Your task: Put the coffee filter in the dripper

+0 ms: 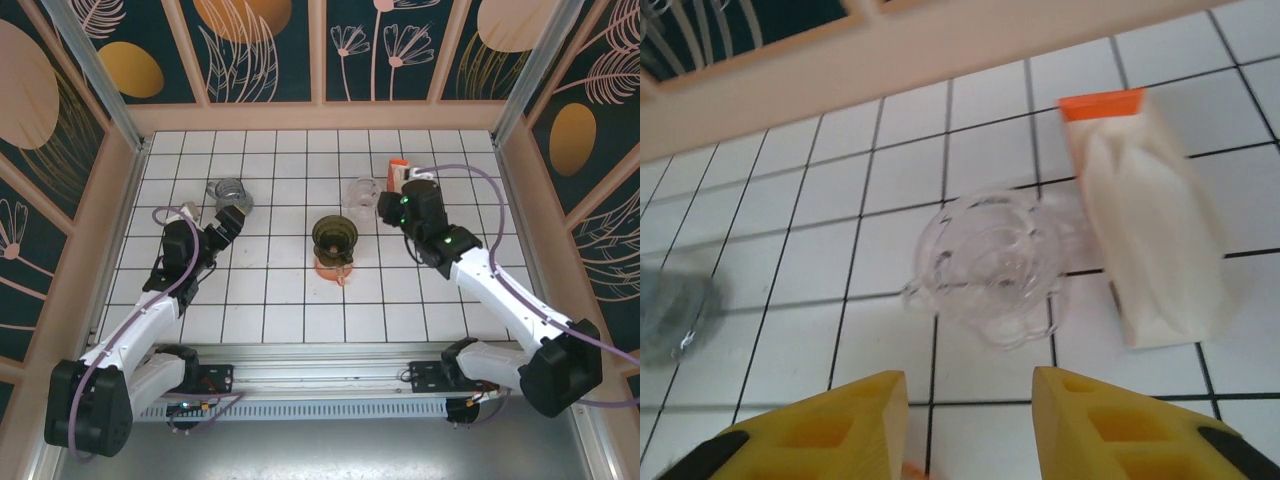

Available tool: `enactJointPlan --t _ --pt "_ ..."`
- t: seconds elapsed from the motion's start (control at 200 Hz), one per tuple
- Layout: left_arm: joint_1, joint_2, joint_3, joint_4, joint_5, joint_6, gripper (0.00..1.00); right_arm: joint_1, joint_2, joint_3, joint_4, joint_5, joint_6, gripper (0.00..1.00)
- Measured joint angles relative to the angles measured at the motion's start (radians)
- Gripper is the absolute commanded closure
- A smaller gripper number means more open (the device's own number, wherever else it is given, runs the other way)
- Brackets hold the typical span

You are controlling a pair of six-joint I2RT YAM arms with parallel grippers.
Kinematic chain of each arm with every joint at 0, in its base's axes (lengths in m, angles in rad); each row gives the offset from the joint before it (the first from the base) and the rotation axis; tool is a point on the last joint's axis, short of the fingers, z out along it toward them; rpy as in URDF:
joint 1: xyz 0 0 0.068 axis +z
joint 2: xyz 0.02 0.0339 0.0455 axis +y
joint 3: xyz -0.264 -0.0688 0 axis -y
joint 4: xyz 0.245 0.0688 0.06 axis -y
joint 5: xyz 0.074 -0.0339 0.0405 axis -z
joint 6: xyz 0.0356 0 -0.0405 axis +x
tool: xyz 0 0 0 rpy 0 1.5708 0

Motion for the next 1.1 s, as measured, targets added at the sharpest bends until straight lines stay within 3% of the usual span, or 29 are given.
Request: enactJointPlan --t 0.175,0.385,0.746,1.096 --pt "0.000 0.026 0.000 0.001 0.003 0.000 0.04 -0.139 0.130 0.026 0.064 -0.093 0.045 0.61" --pt "0.000 0.035 0.000 0.001 0.003 0.002 0.04 -0.166 0.293 0.089 0.117 -0.135 0.055 0.59" --pt "0.000 0.079 0.000 0.011 0.005 0.012 0.04 -0.200 0.447 0.209 0.159 -0.092 0.115 0.81" --pt "0.000 0.097 0.000 0.038 0.012 0.013 0.03 -0.238 0.550 0.283 0.179 -0.089 0.233 0.81"
